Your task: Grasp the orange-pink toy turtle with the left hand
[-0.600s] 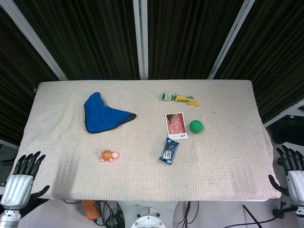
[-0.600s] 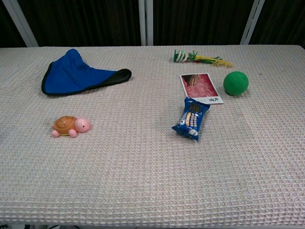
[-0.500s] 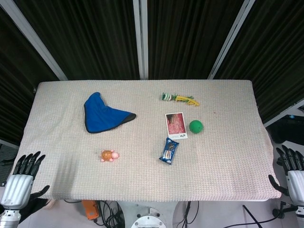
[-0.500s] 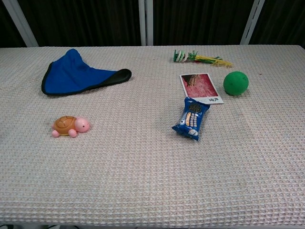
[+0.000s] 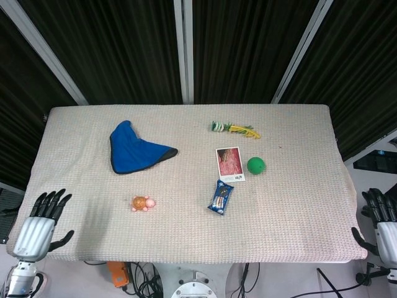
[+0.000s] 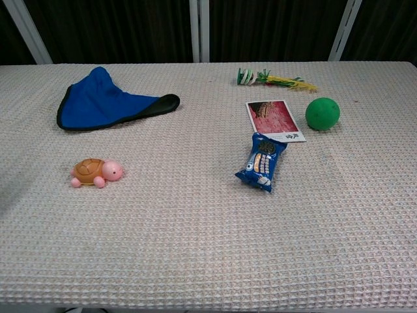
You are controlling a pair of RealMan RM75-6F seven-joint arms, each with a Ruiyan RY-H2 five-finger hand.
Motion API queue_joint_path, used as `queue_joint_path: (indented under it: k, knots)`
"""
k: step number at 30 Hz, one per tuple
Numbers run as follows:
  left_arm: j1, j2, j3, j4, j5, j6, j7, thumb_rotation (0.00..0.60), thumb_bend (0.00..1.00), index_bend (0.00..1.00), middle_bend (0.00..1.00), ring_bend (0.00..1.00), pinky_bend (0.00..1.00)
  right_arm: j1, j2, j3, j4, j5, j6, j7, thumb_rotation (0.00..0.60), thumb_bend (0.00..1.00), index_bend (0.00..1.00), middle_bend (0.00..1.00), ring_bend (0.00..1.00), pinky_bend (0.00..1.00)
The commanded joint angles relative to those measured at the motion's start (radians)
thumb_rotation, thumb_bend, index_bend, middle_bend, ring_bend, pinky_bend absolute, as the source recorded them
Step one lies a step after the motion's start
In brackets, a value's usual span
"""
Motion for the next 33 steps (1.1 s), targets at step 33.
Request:
queue_joint_path:
  k: [33]
  knots:
    - [-0.314,-0.359,-0.099,0.072,-0.311,-0.41,0.185,0.6,0.32,0.2,0.17,0.0,0.0,0.012,0.001,0.018,0.058,0.06,-0.058,0.077,0.6,0.07,0.0,0.0,0.0,0.0]
